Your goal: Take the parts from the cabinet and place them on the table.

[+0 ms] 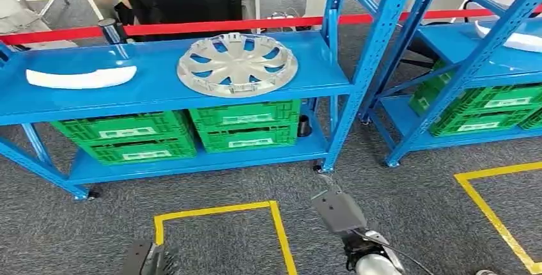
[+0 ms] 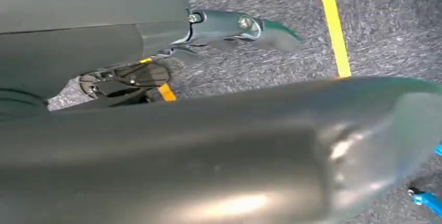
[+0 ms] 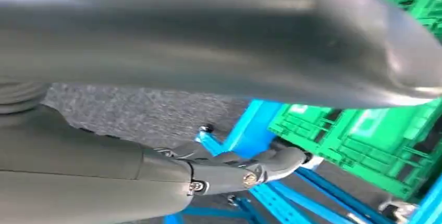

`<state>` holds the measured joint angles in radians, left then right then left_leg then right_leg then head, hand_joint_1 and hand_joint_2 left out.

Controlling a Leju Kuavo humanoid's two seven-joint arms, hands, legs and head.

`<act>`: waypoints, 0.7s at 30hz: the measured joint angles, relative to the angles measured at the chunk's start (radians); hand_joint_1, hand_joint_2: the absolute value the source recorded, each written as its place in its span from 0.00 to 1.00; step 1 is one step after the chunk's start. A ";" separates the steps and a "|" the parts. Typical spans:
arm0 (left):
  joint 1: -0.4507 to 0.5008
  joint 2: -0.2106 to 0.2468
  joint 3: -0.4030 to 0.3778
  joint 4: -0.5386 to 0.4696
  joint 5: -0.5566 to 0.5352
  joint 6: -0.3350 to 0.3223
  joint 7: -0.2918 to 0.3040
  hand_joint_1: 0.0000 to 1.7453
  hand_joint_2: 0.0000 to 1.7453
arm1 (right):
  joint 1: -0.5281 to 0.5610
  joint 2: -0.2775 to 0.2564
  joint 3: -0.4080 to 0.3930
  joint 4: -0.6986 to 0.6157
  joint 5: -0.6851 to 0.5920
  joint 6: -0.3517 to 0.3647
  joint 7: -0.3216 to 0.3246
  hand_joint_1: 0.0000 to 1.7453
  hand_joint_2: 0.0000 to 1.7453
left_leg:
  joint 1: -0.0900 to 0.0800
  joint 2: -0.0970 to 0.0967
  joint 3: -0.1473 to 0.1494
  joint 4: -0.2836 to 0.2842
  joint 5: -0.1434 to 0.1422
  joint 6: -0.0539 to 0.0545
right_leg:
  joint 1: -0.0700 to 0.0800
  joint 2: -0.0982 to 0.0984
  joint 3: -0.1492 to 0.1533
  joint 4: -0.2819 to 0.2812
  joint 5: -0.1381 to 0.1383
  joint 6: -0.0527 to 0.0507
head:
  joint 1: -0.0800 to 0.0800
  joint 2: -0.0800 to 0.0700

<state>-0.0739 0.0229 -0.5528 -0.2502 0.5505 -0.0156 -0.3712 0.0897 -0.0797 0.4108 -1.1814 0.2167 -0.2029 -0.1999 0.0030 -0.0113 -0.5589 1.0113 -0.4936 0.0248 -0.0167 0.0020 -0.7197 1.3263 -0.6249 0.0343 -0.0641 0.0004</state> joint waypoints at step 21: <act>-0.015 0.001 -0.001 -0.001 -0.011 -0.003 0.003 0.00 0.00 | 0.007 -0.004 -0.001 -0.037 0.050 -0.005 0.018 0.00 0.00 | -0.011 0.019 -0.017 0.015 0.005 -0.034 | 0.004 -0.006 0.166 -0.288 0.094 -0.037 | -0.002 0.000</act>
<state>-0.0886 0.0236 -0.5535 -0.2514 0.5394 -0.0183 -0.3677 0.0972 -0.0839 0.4097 -1.2181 0.2663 -0.2083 -0.1820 -0.0082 0.0079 -0.5756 1.0265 -0.4885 -0.0088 -0.0128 -0.0038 -0.5532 1.0384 -0.5306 -0.0024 -0.0664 0.0000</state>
